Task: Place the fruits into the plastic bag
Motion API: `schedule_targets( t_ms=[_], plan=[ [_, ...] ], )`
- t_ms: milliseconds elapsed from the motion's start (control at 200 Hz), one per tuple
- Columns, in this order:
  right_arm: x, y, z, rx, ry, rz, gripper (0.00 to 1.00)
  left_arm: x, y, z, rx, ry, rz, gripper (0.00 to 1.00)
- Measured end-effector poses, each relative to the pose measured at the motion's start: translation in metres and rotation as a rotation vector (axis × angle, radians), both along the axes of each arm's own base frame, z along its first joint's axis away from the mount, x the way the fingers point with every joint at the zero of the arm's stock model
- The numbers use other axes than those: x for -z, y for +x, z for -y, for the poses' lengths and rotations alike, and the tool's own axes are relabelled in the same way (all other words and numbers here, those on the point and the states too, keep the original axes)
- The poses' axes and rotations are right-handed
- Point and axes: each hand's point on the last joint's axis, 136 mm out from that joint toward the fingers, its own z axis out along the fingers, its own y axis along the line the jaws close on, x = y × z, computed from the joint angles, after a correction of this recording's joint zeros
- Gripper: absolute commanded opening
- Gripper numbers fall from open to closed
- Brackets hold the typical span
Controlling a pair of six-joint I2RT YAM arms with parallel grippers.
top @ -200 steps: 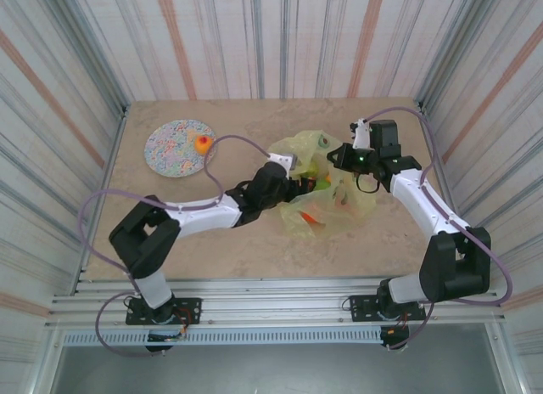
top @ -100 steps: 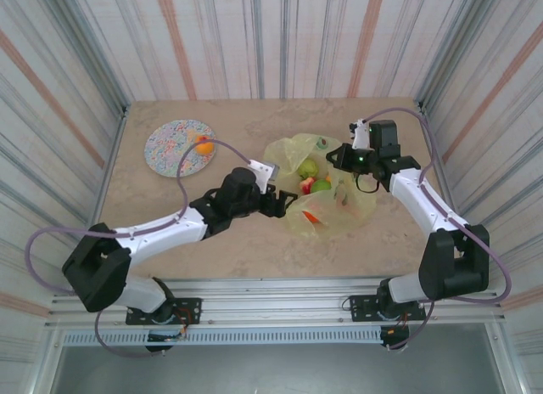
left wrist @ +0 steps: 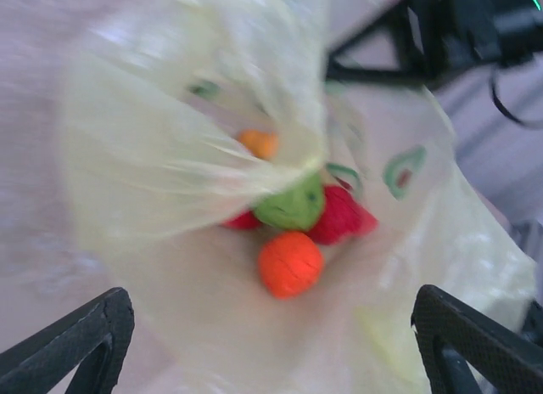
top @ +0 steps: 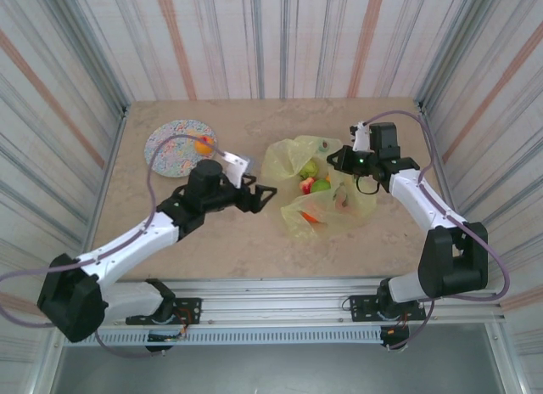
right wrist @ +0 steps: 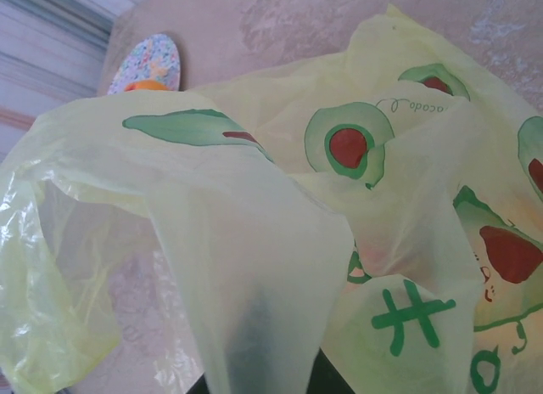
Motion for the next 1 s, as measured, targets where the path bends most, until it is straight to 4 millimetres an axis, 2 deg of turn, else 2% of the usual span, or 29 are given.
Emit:
schedule_targets(
  t_ms=[70,266,351,446,566,741,877,997],
  plan=[
    [-0.001,0.000,0.000,0.000,0.000,0.003,0.01,-0.005,0.019,-0.027,-0.127,-0.001,0.006,0.92],
    [-0.002,0.000,-0.002,-0.008,0.009,0.007,0.01,0.003,0.067,-0.107,-0.481,0.022,-0.019,0.93],
    [-0.002,0.000,-0.002,-0.011,0.011,0.007,0.01,0.009,0.081,-0.132,-0.581,0.038,-0.023,0.93],
    [0.000,-0.001,-0.002,-0.011,0.011,0.003,0.01,0.026,0.097,-0.155,-0.668,0.083,-0.058,0.93],
    [0.000,-0.001,-0.002,-0.011,0.011,0.003,0.02,0.051,0.124,-0.178,-0.757,0.158,-0.122,0.93],
    [-0.001,-0.001,-0.002,-0.011,0.011,0.004,0.02,0.075,0.168,-0.201,-0.828,0.247,-0.201,0.92],
    [-0.001,-0.002,-0.002,-0.011,0.010,0.004,0.02,0.088,0.196,-0.209,-0.834,0.311,-0.246,0.93],
    [-0.002,-0.002,-0.002,-0.011,0.011,0.007,0.02,0.098,0.220,-0.206,-0.807,0.372,-0.274,0.94]
  ],
)
